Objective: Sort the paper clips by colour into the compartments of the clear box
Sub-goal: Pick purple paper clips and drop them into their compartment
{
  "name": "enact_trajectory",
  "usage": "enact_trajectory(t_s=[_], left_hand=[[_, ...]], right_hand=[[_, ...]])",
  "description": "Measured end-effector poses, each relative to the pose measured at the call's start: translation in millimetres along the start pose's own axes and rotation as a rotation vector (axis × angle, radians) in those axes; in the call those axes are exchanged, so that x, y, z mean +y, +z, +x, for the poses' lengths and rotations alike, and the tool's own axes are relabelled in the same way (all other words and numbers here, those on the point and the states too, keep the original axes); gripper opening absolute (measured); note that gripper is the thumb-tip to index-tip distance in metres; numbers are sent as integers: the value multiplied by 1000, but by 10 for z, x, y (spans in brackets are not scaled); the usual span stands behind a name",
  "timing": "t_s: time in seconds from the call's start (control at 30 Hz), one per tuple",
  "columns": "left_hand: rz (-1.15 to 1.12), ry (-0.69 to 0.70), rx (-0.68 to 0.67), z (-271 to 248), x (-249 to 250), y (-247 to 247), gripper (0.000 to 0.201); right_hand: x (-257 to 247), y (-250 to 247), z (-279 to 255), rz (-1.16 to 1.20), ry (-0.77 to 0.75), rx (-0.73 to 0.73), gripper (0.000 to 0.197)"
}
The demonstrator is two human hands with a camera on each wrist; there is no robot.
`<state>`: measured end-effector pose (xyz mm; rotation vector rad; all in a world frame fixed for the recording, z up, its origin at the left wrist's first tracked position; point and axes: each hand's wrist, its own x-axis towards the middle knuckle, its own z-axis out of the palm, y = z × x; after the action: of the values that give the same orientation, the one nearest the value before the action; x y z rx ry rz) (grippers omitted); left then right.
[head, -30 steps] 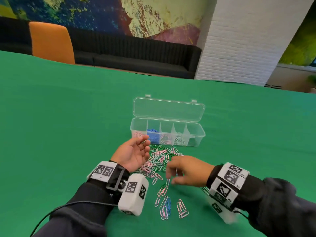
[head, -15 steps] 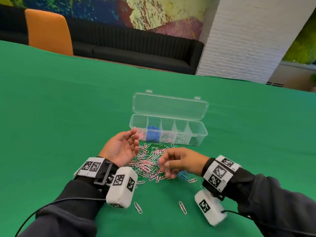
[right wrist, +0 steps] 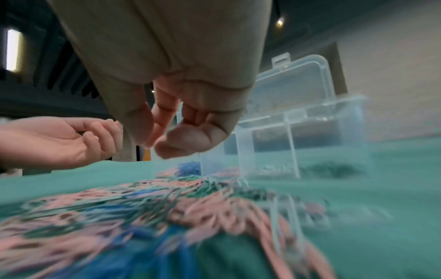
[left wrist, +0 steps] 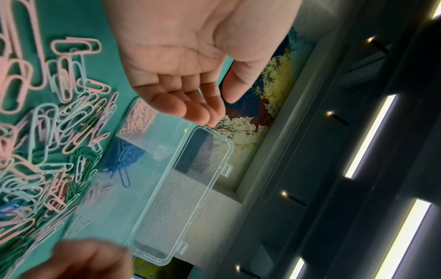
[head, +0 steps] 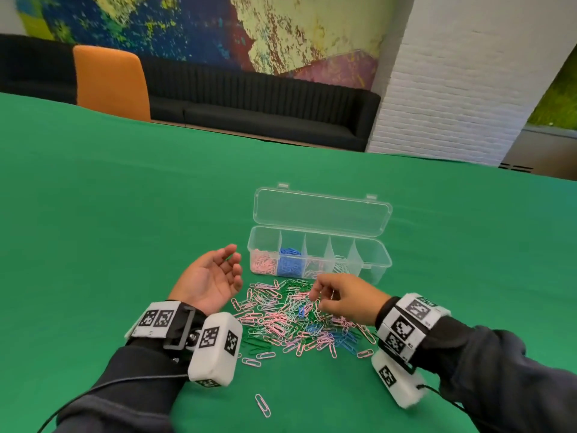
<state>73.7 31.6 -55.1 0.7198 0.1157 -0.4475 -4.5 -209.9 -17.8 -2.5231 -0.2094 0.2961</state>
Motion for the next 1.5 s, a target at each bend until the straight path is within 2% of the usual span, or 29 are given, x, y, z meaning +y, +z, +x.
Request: enact_trajectory(t_s=[0.07, 0.17, 0.27, 0.37, 0.57, 0.67, 0.73, 0.87, 0.93, 0.97, 1.03, 1.1, 1.17, 1.3, 1.4, 1.5], left_hand=[[1, -18, -8, 12, -47, 51, 25], [-17, -70, -20, 31, -170, 151, 24], [-13, -115, -27, 33, -330, 212, 23], [39, -124, -30, 17, -437, 205, 22], [52, -106, -43, -3, -455, 191, 21], [60, -107, -48, -14, -463, 212, 21], [70, -121, -44, -21, -464, 220, 21], [44, -214, -53, -35, -477, 258, 28], [-40, -282, -69, -39, -481, 277, 33], [-85, -303, -74, -37, -478, 277, 34], [-145, -311, -78, -22, -468, 261, 34], [-165, -284, -70, -11, -454, 242, 32], [-166, -251, -52, -5, -446, 235, 30], [-143, -225, -44, -7, -457, 221, 25], [-105, -210, -46, -24, -476, 226, 23], [-83, -208, -55, -24, -493, 241, 23]], right_hand=[[-92, -20, 174, -199, -65, -8, 18], [-202, 63, 390, -448, -110, -180, 16], [-239, 112, 496, -520, -108, -254, 9], [-217, 68, 493, -518, -63, -267, 10], [-176, -26, 393, -388, 29, -149, 4], [-193, -65, 386, -380, 54, -80, 14], [-227, -92, 387, -342, 27, 7, 13], [-405, -112, 393, -127, -38, 187, 8], [-462, -121, 377, -84, -45, 214, 9], [-474, -129, 348, -123, -44, 182, 8], [-463, -132, 268, -290, -30, 22, 10], [-419, -84, 182, -416, 9, -157, 12], [-346, 6, 116, -466, 47, -264, 15], [-245, 107, 76, -519, 54, -260, 10], [-202, 101, 93, -520, 78, -240, 21], [-189, 80, 110, -498, 79, -221, 21]])
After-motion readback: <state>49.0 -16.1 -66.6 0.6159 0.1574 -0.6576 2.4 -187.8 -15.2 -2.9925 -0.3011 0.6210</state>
